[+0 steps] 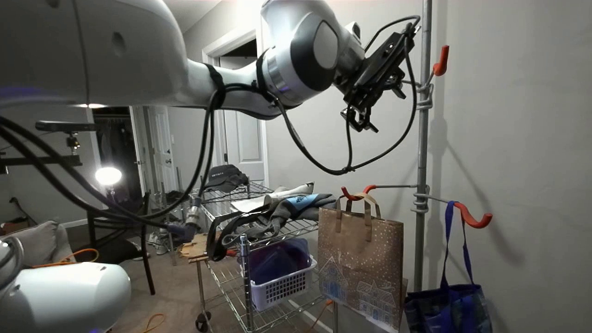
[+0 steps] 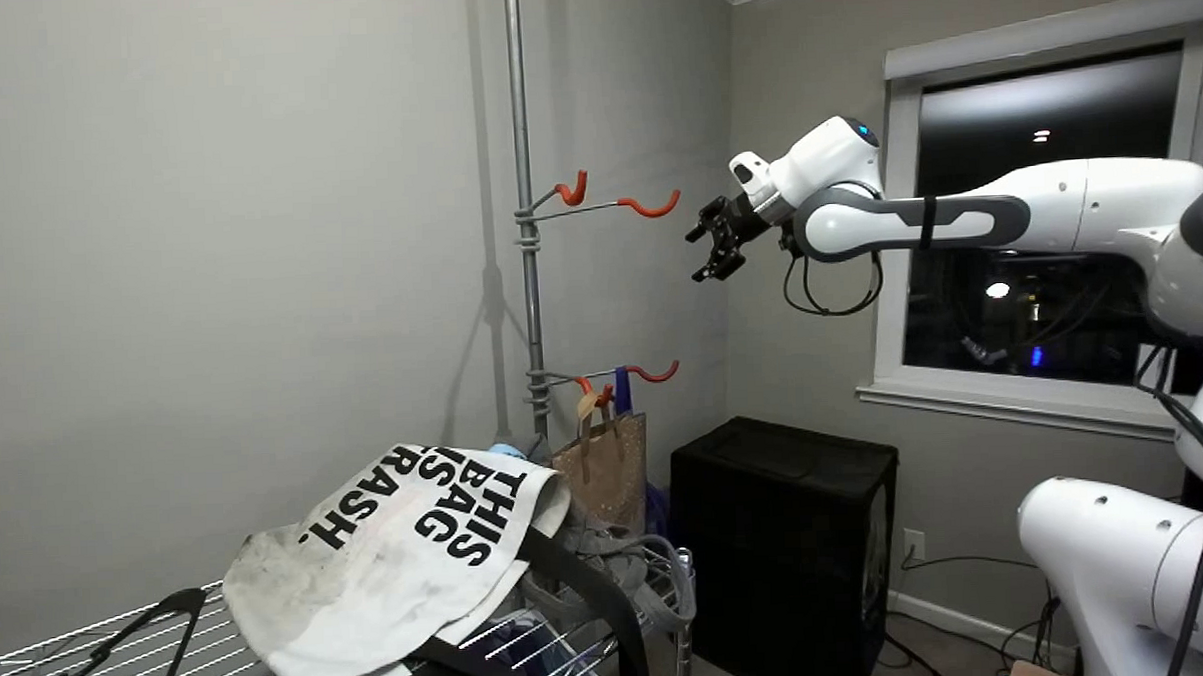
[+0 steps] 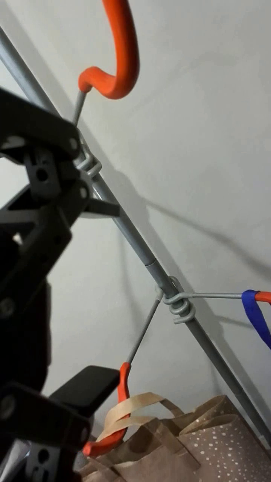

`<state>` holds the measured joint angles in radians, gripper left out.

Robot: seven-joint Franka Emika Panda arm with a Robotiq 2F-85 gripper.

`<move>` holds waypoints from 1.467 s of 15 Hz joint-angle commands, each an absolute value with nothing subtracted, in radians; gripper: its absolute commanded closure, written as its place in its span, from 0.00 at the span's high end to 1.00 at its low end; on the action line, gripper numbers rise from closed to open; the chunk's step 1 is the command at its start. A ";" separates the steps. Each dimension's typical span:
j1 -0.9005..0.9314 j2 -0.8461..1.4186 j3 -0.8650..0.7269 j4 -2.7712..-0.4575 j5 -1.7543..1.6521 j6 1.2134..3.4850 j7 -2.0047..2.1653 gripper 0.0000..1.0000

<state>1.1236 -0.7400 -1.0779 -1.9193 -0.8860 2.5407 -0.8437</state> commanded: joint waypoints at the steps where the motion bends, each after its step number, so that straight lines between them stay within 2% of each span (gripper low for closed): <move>1: 0.933 -0.632 -0.950 -1.988 -0.792 2.574 -0.815 1.00; 7: 0.578 -0.542 -0.657 -2.104 -0.696 2.618 -0.793 1.00; 13: 0.222 -0.566 -0.318 -2.209 -0.636 2.640 -0.798 1.00; 17: 0.118 -0.602 -0.209 -2.250 -0.632 2.649 -0.802 1.00; 22: 0.150 -0.681 -0.170 -2.359 -0.553 2.612 -0.868 1.00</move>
